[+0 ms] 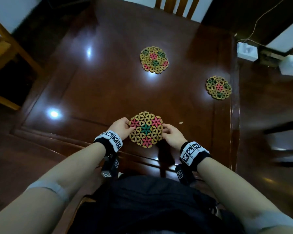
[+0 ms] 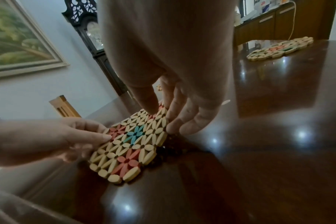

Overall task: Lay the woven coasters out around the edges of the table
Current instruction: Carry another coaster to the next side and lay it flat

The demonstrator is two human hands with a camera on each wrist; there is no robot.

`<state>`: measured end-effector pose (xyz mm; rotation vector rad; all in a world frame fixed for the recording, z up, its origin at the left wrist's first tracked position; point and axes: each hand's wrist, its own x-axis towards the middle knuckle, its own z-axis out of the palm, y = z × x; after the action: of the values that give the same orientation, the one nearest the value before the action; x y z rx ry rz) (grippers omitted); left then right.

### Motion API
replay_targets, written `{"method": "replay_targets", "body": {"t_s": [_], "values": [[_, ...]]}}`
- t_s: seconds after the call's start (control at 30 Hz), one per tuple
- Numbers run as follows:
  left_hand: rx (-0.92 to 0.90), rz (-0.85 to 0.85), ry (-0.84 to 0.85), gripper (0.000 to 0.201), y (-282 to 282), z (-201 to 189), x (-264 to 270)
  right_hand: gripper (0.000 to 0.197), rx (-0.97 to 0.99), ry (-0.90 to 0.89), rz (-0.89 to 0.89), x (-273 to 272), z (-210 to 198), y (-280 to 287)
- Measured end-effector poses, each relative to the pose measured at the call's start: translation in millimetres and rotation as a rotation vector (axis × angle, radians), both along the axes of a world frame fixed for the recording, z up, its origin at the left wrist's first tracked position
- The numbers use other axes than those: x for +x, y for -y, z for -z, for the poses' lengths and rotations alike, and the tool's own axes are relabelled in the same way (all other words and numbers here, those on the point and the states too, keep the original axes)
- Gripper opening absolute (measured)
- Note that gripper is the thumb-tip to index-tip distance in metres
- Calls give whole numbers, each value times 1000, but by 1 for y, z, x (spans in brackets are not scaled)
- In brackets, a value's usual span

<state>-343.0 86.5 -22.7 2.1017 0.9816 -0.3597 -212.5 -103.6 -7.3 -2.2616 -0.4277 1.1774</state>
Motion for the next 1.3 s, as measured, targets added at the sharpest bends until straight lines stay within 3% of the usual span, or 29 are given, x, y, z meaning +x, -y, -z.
{"method": "replay_targets", "body": {"t_s": [0.2,0.27,0.37,0.43,1.0,1.3], "values": [[258,278,-6,64,-10,4,-12,66,-102,124,-146,-10,8,-3],[320,386,33,75,-10,5,-14,67,-161,189,-279,-11,7,-3],[356,590,33,72,-8,6,-16,70,-260,248,-492,-15,2,-4],[347,688,-2,65,-6,8,-20,73,-262,300,-533,-18,2,-3],[304,739,-70,62,-18,-4,-29,80,-178,509,-504,-48,17,4],[293,750,-64,62,-26,-4,-36,78,-181,506,-531,-54,18,-1]]}}
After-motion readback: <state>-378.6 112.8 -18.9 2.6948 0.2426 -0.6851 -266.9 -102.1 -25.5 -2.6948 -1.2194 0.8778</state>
